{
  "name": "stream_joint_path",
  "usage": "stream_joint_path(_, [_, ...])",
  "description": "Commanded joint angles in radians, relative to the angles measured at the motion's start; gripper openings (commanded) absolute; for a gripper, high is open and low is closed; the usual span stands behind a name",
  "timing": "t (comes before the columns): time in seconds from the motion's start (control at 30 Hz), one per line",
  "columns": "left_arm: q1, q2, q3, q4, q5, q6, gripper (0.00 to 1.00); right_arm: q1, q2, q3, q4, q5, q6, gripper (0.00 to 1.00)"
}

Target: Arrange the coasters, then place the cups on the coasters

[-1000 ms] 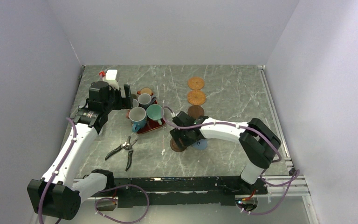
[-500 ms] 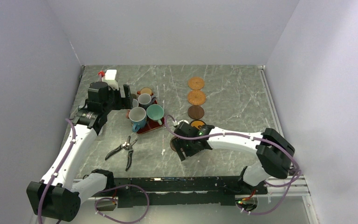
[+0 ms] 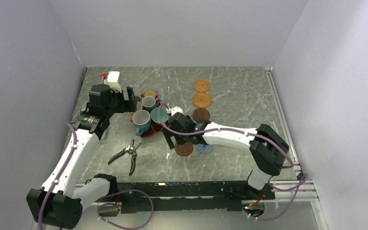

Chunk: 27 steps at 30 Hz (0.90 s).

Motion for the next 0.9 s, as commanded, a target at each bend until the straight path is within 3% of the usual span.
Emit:
stream_joint_path(0.0, [-0.004, -0.013, 0.003, 0.038, 0.001, -0.002, 0.94, -0.035, 0.074, 0.076, 0.111, 0.022, -0.081, 0.99])
stream_joint_path(0.33, [-0.005, -0.016, 0.007, 0.036, 0.008, -0.001, 0.94, -0.061, 0.168, 0.048, 0.131, -0.005, -0.066, 0.94])
stream_joint_path(0.87, [-0.004, -0.024, 0.009, 0.033, 0.005, -0.002, 0.94, -0.049, 0.113, -0.097, 0.063, -0.044, 0.022, 0.81])
